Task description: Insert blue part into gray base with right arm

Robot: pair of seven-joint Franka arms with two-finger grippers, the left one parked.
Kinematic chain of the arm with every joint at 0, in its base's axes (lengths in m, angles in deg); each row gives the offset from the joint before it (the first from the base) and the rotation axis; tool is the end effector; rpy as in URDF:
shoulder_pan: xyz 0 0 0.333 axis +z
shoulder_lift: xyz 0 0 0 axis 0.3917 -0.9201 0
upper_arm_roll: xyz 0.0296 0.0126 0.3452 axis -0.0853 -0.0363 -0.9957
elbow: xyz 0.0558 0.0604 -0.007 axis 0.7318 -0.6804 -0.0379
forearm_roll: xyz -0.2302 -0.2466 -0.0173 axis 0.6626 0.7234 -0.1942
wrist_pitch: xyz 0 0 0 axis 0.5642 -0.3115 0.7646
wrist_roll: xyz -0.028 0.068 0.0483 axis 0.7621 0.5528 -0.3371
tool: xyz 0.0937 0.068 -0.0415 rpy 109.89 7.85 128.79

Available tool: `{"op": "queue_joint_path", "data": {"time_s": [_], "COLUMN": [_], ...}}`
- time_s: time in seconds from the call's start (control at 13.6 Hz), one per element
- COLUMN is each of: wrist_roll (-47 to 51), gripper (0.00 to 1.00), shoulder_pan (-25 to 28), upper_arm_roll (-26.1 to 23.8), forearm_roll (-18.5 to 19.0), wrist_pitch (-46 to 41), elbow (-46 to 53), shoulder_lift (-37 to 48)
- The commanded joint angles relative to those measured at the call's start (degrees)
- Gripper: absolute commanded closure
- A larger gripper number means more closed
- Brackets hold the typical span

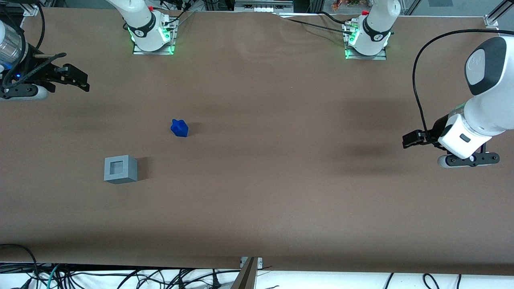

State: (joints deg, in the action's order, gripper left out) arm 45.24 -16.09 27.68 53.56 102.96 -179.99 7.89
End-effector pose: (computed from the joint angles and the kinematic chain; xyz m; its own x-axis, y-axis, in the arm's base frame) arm 0.4758 0.0274 0.6139 0.9957 0.0385 -0.0838 0.0388 -0.9992 0.0014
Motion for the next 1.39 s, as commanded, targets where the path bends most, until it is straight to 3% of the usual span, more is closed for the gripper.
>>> {"op": "queue_joint_path", "data": {"time_s": [0.0, 1.32], "wrist_roll": [-0.42, -0.77], "gripper": [0.01, 0.01], "shoulder_pan": [0.14, 0.23], "upper_arm_roll": [0.21, -0.05], "forearm_roll": [0.57, 0.13], "wrist_pitch": [0.43, -0.36], "elbow": [-1.31, -0.34], "shoulder_lift": [1.30, 0.86]}}
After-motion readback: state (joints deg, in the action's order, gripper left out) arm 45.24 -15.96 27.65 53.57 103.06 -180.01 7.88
